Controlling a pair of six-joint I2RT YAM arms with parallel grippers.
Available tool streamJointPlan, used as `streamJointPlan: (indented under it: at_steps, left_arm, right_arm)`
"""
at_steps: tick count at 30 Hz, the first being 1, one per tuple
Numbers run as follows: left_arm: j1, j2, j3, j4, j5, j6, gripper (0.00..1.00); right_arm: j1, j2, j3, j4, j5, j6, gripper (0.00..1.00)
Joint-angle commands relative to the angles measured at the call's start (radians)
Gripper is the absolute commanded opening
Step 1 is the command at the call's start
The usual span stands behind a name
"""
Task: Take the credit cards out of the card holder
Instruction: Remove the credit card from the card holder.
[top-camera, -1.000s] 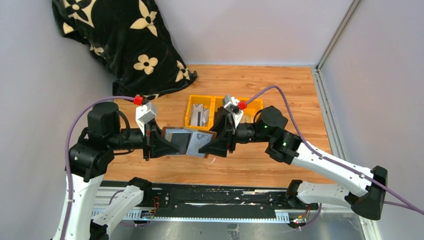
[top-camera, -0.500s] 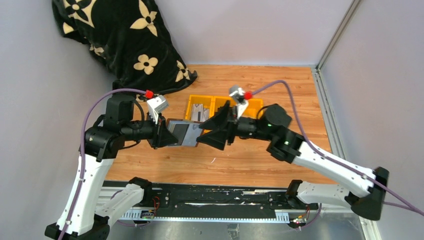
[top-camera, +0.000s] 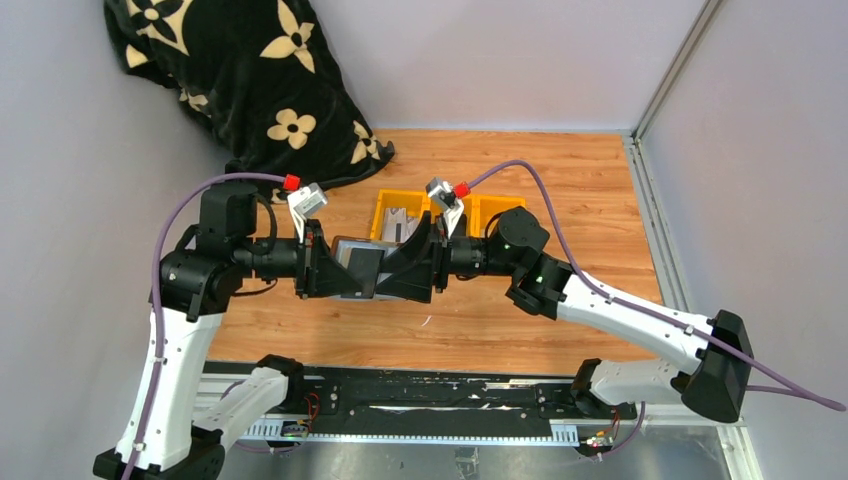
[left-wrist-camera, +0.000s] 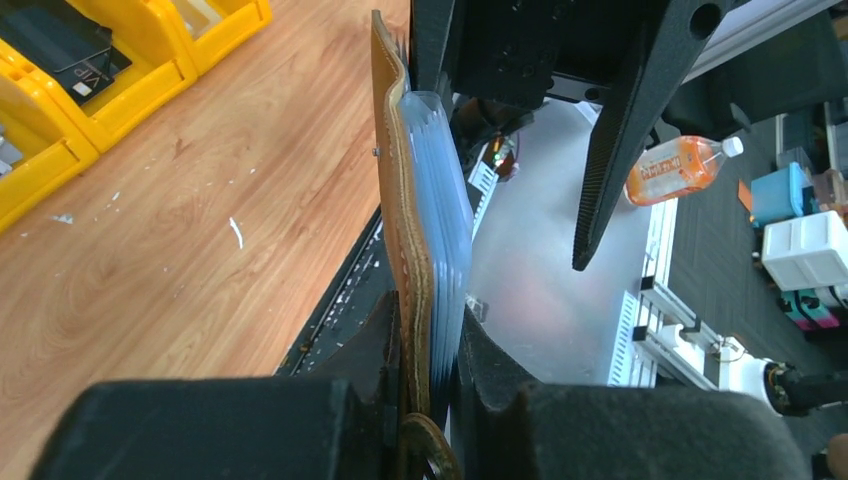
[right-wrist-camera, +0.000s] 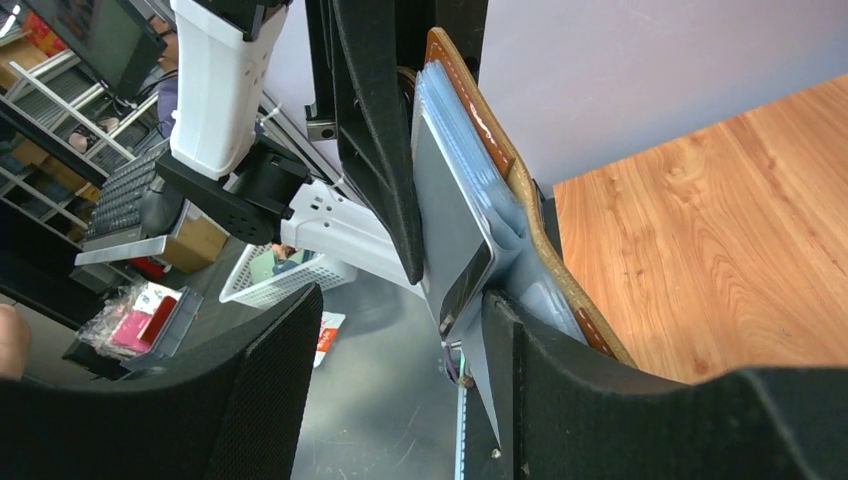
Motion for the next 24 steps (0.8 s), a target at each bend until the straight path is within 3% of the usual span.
streamJointPlan:
  at_steps: [1, 7, 13, 17, 21, 24]
  left_arm:
    - [-0.006, -0.008, 0.072, 0.016, 0.204, -0.057, 0.05]
    - [-0.006, -0.026, 0.072, 0.017, 0.223, -0.052, 0.11]
    - [-0.006, -0.03, 0.064, 0.017, 0.236, -0.044, 0.22]
    - [-0.006, -0.033, 0.063, 0.016, 0.248, -0.038, 0.28]
    - [-0.006, -0.042, 0.05, 0.016, 0.265, -0.034, 0.3]
    - [-0.006, -0.045, 0.048, 0.016, 0.271, -0.032, 0.29]
  right_arm:
    - [0.003, 0.049, 0.029, 0.079, -0.007, 0.037, 0.63]
    - [0.003, 0.087, 0.023, 0.219, -0.057, 0.137, 0.49]
    - [0.003, 0.145, -0.001, 0.445, -0.095, 0.301, 0.22]
    - [0.003, 0.171, 0.003, 0.47, -0.095, 0.332, 0.08]
    - [0.005, 0.187, 0.001, 0.484, -0.095, 0.342, 0.0]
    - [0.005, 0.194, -0.002, 0.49, -0.112, 0.344, 0.0]
